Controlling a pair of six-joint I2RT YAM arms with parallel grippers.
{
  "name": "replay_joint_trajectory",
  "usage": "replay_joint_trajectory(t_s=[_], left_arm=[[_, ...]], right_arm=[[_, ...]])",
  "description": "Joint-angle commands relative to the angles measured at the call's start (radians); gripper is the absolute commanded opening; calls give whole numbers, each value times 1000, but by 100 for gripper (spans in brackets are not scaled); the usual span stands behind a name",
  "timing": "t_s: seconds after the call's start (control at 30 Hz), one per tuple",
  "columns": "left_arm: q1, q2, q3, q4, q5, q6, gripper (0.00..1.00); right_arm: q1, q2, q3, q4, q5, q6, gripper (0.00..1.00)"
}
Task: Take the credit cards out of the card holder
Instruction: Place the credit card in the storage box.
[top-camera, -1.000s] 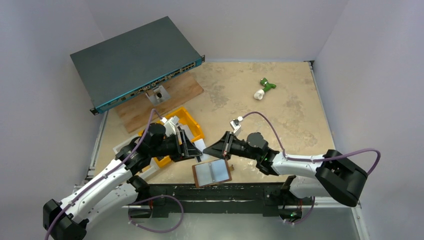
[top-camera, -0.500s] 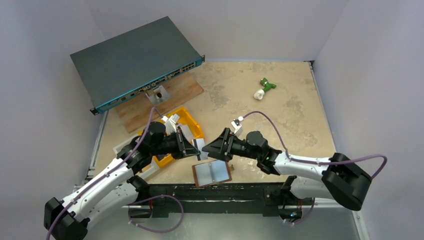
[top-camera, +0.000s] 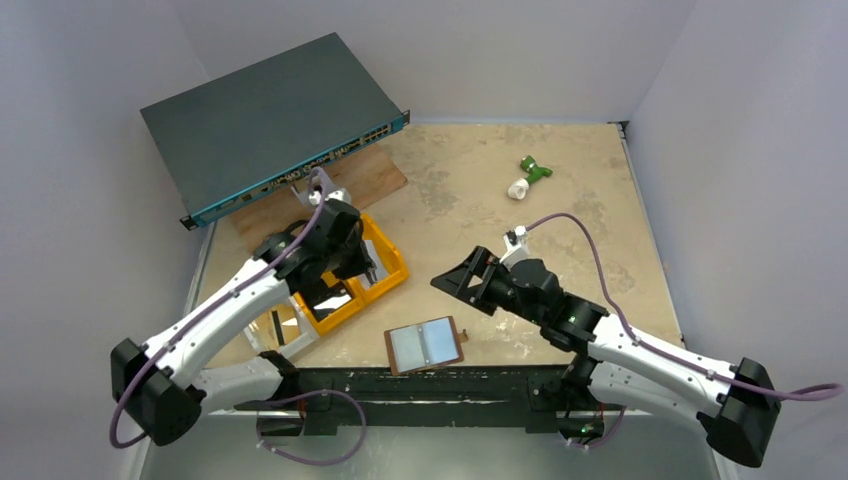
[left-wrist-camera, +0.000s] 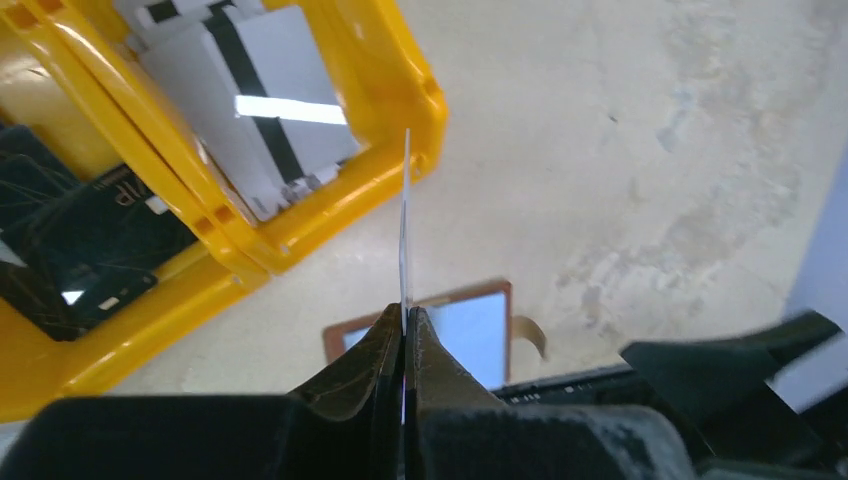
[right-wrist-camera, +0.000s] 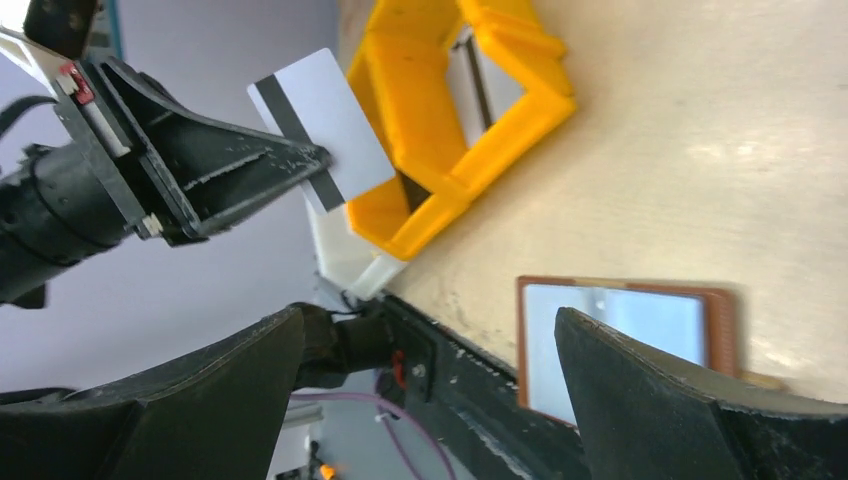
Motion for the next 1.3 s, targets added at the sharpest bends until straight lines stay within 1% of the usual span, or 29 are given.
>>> replay_joint_trajectory(t_s=[0.0, 0.2, 0.4, 0.47, 0.57, 0.67, 0.73, 0.87, 1.03, 1.17, 1.27], left_arm=[[15, 133, 90, -76, -192, 49, 0], [62, 284, 125, -25, -200, 63, 0], [115, 386, 129, 53, -136, 87, 0], [124, 412, 140, 53, -129, 96, 1], [125, 427, 136, 58, -124, 104, 7], [126, 417, 118, 68, -122, 108, 22], [127, 398, 106, 73, -120, 111, 29], [126, 348, 96, 61, -109, 122, 36], [125, 249, 88, 39, -74, 146, 41], [124, 165, 70, 39, 26, 185, 45], [118, 92, 28, 41, 98, 202, 48]], right_arm=[[2, -50, 51, -190, 116, -41, 99], [1, -99, 38, -224, 124, -46, 99], [1, -131, 38, -247, 127, -65, 99], [1, -133, 43, -254, 122, -72, 99], [1, -127, 53, -267, 121, -92, 99], [1, -109, 62, -270, 113, -115, 99], [2, -85, 71, -273, 108, -134, 99], [1, -40, 86, -287, 92, -165, 99], [2, 24, 110, -297, 73, -206, 99], [19, 95, 148, -306, 63, -242, 92], [99, 172, 206, -344, 124, -253, 90]])
